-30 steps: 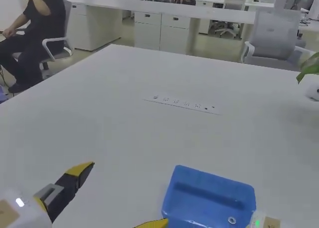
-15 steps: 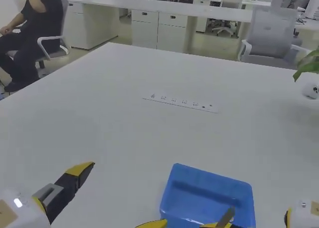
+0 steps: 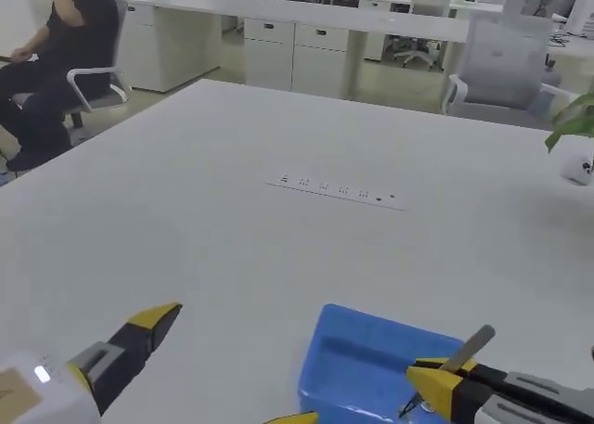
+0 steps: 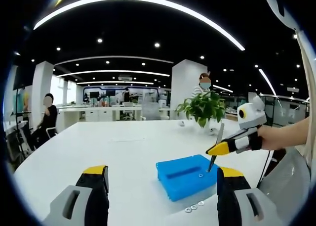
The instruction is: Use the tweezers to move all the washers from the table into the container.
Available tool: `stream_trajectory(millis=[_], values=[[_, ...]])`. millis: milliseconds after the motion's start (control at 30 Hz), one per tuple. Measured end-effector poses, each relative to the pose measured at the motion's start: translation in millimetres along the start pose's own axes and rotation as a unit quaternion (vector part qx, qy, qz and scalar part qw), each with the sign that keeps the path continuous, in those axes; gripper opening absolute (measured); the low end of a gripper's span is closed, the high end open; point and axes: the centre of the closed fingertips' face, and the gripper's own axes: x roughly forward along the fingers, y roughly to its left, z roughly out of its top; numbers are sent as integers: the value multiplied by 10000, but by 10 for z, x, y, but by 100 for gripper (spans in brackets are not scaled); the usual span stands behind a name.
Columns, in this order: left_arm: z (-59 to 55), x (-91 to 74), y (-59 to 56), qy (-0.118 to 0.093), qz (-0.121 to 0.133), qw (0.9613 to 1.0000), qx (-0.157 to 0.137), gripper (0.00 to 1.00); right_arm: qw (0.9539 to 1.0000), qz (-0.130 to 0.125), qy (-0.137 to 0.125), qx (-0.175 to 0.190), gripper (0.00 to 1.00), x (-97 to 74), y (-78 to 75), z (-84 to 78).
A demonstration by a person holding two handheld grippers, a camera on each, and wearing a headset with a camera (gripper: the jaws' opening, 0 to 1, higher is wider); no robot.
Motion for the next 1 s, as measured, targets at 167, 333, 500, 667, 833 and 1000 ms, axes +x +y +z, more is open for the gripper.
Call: stream_trajectory(millis=[167, 333, 500, 667, 833, 1000], values=[[-1, -3, 2, -3, 9, 10000, -19, 93, 9999, -123, -37, 38, 3, 43, -138, 84], [-7, -3, 3, 21, 23, 10000, -12, 92, 9998, -179, 19, 44, 3, 103, -211, 103], [-11, -4, -1, 36, 13, 10000, -24, 92, 9993, -302, 230, 52, 3, 155, -333, 30], [12, -3, -2, -22, 12, 10000, -19, 92, 9985, -393, 349, 171, 3, 205, -476, -46], [-2, -2, 10, 21, 31, 10000, -29, 92, 9973, -466, 498, 286, 3, 255, -586, -137], [-14, -1, 4, 55, 18, 10000, -17, 91, 9959, -511, 665, 334, 3, 319, -615, -232]])
